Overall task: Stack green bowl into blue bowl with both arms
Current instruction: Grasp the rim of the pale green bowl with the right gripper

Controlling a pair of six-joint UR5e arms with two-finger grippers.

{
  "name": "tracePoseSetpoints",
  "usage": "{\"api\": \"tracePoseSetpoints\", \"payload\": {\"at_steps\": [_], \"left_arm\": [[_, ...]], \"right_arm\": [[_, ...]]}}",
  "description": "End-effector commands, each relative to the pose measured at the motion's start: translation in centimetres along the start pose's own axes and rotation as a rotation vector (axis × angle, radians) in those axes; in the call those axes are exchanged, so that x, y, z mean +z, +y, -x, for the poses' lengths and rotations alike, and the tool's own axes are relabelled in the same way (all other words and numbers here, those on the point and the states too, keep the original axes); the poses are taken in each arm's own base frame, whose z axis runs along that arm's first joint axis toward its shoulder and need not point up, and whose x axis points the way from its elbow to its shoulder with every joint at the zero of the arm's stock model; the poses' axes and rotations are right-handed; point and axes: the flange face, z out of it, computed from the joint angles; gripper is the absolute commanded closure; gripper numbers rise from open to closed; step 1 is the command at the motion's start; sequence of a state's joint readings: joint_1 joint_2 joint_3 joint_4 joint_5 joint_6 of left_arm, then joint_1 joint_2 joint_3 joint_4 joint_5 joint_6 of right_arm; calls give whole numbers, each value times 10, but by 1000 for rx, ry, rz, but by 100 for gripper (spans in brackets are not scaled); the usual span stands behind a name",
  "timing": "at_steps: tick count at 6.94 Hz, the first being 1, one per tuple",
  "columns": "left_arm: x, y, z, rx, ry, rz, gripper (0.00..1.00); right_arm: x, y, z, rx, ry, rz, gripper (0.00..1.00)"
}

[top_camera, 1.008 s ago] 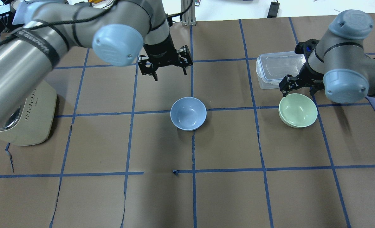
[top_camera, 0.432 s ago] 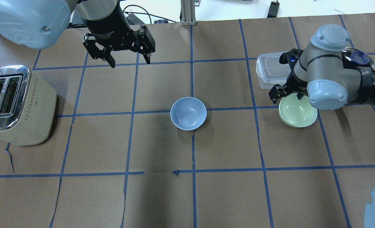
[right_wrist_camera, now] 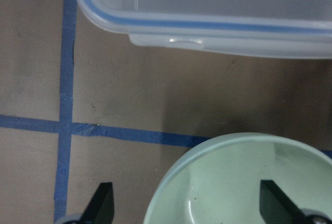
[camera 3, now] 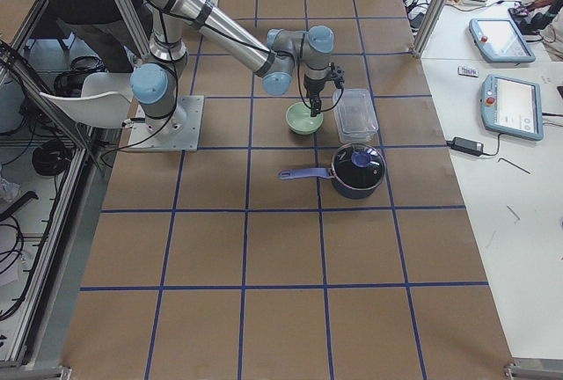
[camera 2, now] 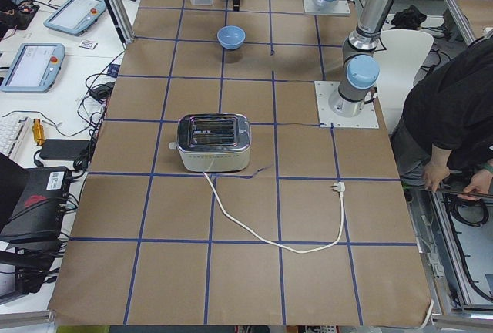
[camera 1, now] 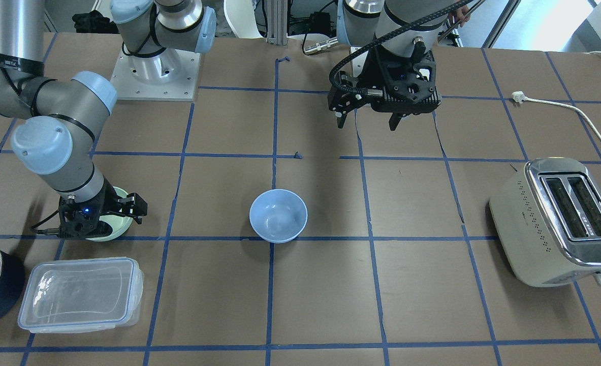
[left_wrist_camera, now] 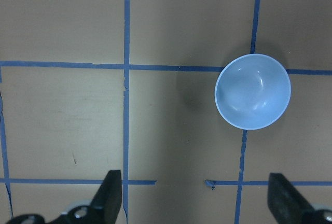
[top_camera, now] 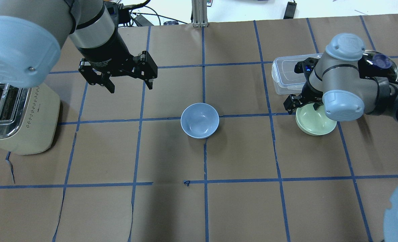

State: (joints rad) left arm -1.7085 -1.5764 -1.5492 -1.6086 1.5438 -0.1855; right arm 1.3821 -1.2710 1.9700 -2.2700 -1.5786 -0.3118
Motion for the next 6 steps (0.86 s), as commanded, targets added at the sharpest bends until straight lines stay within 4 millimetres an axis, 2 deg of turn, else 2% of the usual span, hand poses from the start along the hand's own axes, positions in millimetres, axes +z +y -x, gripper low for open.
{"api": "tracePoseSetpoints", "payload": {"at_steps": [1,2,3,6], "left_arm": [[-6,-16,33,-1,-44,-21,0],[-10,-28,61,43,-40,-25,0],[-12,-30,67,37,-46,-28,0],[-9,-28,66,40,-42,-24,0]], "right_arm": [[12,-1,0,-6,-4,23,26],[11,-1,-2,-6,0,23,61],[9,0,-4,-8,20,33,100],[0,0,-8,-3,69,36,100]]}}
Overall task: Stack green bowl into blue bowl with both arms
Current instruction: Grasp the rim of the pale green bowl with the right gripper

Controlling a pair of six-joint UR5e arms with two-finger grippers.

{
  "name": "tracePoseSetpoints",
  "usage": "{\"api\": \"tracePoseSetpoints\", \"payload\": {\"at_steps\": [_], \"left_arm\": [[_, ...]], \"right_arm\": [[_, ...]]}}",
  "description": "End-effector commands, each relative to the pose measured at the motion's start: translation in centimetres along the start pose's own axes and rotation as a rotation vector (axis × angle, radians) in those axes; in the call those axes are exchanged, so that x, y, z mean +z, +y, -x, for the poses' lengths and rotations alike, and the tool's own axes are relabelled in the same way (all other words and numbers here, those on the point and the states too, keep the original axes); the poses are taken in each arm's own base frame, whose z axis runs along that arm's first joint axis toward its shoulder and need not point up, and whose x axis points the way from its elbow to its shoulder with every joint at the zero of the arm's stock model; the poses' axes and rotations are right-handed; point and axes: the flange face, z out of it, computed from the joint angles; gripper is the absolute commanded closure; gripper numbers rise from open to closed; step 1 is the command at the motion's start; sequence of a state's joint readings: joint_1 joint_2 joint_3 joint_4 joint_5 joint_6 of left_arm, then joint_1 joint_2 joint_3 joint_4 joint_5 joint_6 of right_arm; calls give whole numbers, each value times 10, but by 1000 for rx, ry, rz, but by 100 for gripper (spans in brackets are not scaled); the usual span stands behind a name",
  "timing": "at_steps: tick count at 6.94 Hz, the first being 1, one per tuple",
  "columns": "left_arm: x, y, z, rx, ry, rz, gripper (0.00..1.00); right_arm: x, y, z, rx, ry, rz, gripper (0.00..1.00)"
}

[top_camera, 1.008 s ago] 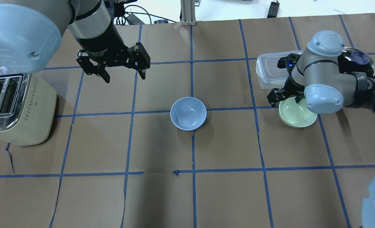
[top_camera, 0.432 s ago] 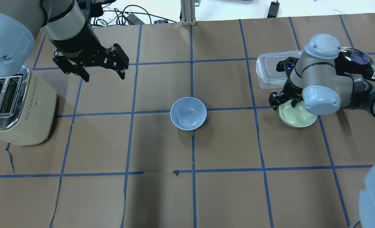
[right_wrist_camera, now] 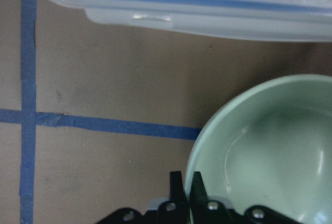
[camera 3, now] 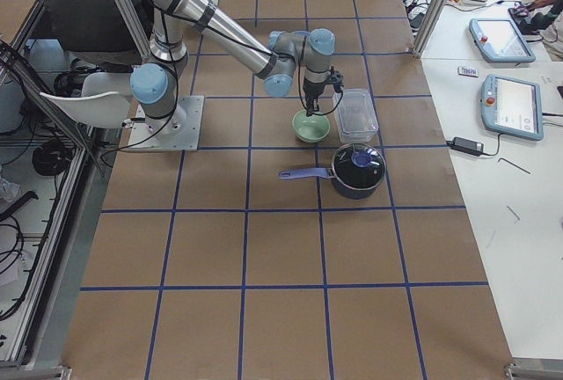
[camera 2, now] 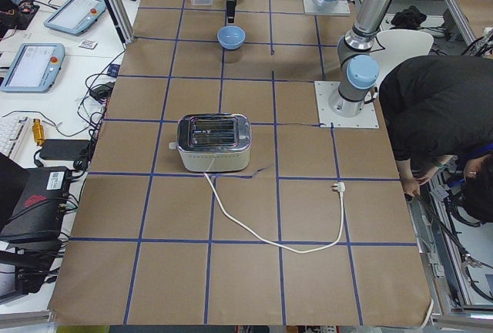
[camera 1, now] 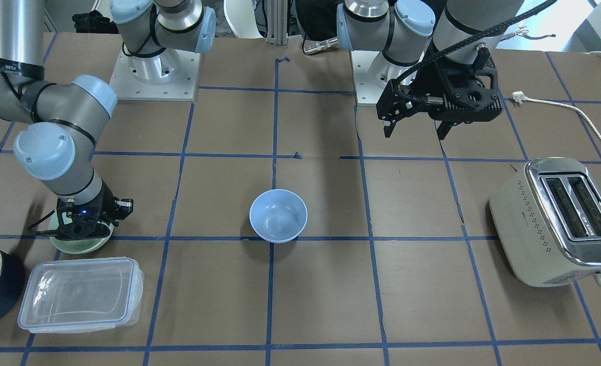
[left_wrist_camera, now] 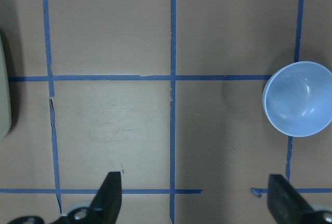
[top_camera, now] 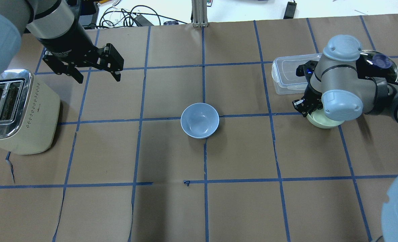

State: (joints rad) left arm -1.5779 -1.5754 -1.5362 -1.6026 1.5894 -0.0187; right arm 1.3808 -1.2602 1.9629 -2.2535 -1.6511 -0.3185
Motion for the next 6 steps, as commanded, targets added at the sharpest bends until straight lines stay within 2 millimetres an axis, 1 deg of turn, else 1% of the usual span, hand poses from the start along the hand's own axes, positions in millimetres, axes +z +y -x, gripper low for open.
{"api": "tracePoseSetpoints", "payload": {"at_steps": [1,2,3,4,5,6], "left_arm": [[1,-1,0,7,0,1,0],[0,-1,0,7,0,0,0],[0,-1,0,5,0,-2,0],[-1,-1,0,5,0,-3,0],[-1,-1,0,5,2,-3,0],[-1,-1,0,-1,2,-3,0]], "right_arm": [[-17,-1,-1,10,12,-28,100],[-34,-1,2,4,17,-53,100],[-49,1,13,-12,18,-58,100],[-64,2,30,-11,22,-78,100],[-77,0,62,6,17,-106,100],[-99,-7,109,8,5,-154,100]]}}
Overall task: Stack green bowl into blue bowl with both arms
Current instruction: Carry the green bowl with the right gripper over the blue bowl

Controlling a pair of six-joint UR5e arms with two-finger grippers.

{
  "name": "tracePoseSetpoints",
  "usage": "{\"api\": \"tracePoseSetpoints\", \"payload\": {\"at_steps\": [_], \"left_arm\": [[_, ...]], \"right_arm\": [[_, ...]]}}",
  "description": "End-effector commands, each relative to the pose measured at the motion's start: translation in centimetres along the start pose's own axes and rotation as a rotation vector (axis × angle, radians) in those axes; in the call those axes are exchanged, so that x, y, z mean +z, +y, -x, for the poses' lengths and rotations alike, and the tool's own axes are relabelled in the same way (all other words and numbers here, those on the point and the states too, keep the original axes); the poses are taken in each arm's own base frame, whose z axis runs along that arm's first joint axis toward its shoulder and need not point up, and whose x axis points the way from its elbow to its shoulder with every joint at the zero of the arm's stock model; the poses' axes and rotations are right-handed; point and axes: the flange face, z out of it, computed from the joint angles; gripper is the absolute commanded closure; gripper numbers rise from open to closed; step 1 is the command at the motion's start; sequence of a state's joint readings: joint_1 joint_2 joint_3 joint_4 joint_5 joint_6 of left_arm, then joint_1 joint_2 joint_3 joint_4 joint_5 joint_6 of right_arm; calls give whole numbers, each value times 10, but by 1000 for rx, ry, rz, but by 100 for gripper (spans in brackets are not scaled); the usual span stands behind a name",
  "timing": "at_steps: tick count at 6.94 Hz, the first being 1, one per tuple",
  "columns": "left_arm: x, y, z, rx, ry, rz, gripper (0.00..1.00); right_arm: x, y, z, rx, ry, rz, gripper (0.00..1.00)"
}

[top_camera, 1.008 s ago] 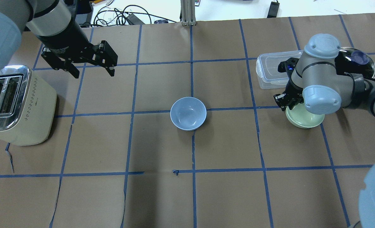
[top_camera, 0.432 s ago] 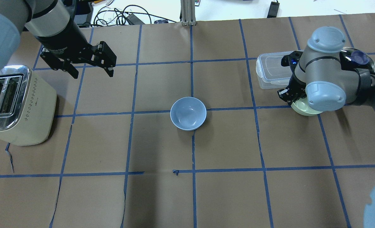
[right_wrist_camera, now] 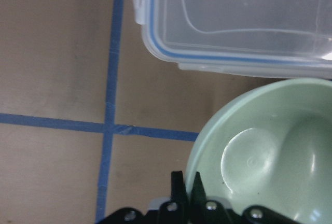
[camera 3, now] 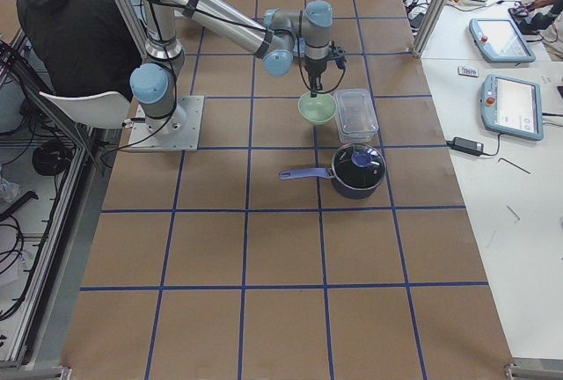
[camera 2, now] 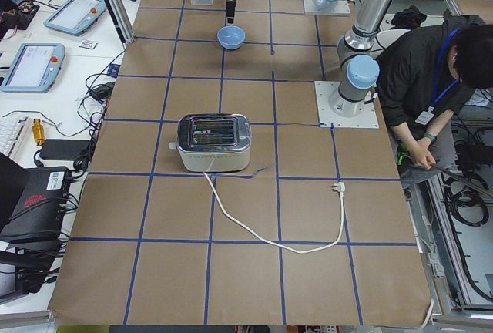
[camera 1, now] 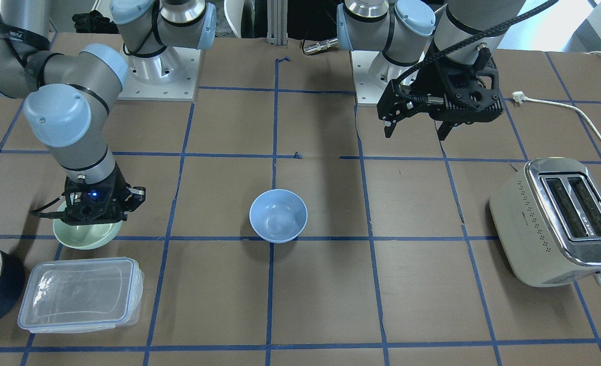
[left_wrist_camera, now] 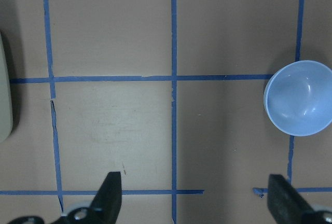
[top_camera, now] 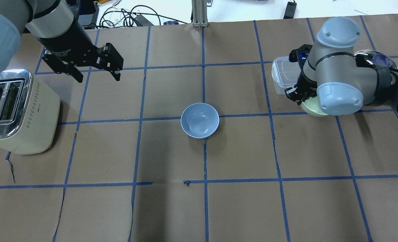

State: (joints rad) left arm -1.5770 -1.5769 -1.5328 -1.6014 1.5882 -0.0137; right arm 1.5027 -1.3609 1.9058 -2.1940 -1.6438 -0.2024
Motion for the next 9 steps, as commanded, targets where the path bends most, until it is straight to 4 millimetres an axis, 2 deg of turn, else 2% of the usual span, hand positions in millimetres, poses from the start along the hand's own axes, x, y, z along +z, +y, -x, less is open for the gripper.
{"api": "tracePoseSetpoints", "payload": {"at_steps": [1,2,4,5,6,7,9], "left_arm": [[0,0,0,-5,1,0,0],[-1,0,0,-5,1,-2,0],[-2,0,0,-5,1,-3,0],[-2,0,0,-5,1,-3,0],[-2,0,0,-5,1,-3,0],[-1,0,0,-5,1,-2,0],[-2,0,0,-5,1,-3,0]], "right_arm": [[-44,-15,103,5,-27,-98,100],[-58,-22,142,13,-35,-124,100],[-65,-30,214,38,-65,-139,100],[-66,-30,254,-4,-64,-137,100],[-63,-36,277,19,-66,-122,100],[-54,-31,296,9,-57,-74,100],[-41,-23,317,26,-62,-47,100]]}}
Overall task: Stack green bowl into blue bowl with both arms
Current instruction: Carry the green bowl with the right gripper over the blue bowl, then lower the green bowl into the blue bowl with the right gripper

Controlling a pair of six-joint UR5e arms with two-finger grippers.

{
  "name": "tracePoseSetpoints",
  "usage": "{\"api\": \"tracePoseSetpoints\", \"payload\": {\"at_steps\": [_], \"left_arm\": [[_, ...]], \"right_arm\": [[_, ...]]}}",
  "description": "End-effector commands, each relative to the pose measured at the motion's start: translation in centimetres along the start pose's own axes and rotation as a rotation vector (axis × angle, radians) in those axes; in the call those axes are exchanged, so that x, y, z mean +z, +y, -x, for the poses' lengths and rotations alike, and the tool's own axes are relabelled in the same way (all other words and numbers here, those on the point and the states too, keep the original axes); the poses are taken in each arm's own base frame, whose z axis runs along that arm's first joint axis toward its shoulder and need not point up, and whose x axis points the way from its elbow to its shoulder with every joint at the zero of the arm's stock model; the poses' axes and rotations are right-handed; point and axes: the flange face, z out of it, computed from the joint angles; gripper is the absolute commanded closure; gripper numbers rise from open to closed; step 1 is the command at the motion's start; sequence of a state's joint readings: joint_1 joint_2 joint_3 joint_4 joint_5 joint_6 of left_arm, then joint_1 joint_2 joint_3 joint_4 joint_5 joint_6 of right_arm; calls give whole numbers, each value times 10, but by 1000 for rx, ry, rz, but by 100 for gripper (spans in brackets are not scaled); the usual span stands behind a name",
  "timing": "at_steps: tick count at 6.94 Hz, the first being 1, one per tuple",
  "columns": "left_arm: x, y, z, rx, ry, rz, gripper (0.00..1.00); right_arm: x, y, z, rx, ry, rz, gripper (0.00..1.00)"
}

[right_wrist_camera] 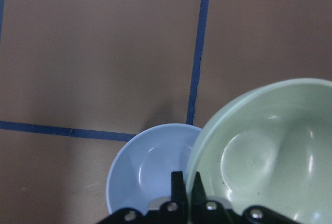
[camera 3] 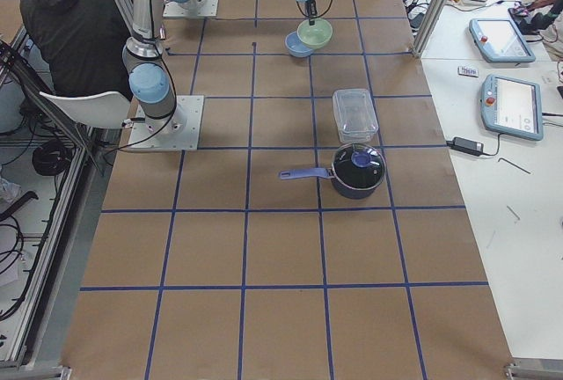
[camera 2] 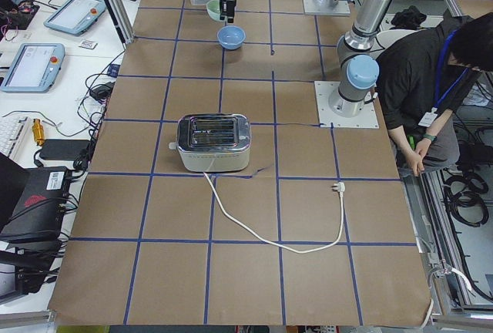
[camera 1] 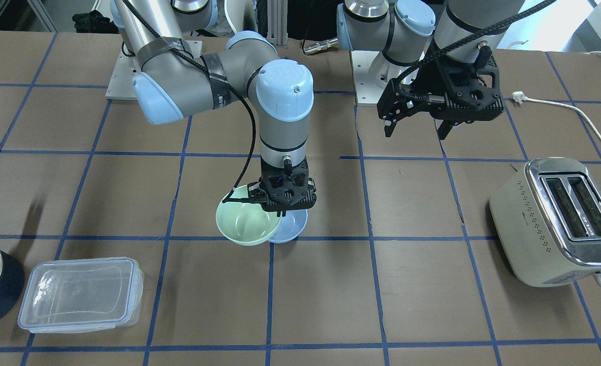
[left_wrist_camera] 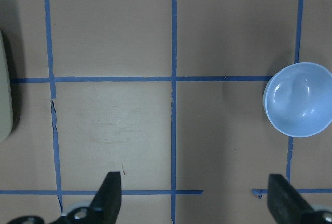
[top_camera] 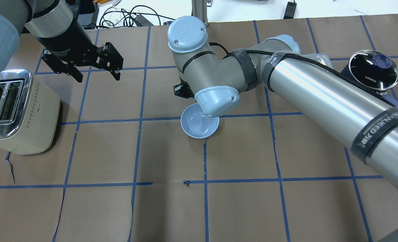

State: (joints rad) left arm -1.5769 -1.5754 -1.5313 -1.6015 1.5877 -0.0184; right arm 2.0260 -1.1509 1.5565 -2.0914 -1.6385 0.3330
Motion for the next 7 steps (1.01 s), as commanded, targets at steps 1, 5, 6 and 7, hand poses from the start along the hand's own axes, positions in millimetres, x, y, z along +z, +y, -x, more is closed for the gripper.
{"api": "tracePoseSetpoints", "payload": {"at_steps": [1,5,6,7], "left_arm": [[1,0,0,2,0,1,0],[1,0,0,0,0,1,0],[1,0,0,0,0,1,0],[1,0,0,2,0,1,0]], "right_arm": [[17,9,21,-2,1,31,100],[24,19,39,5,1,45,100],[28,21,41,0,3,50,100],[28,23,46,-8,1,51,93]]}}
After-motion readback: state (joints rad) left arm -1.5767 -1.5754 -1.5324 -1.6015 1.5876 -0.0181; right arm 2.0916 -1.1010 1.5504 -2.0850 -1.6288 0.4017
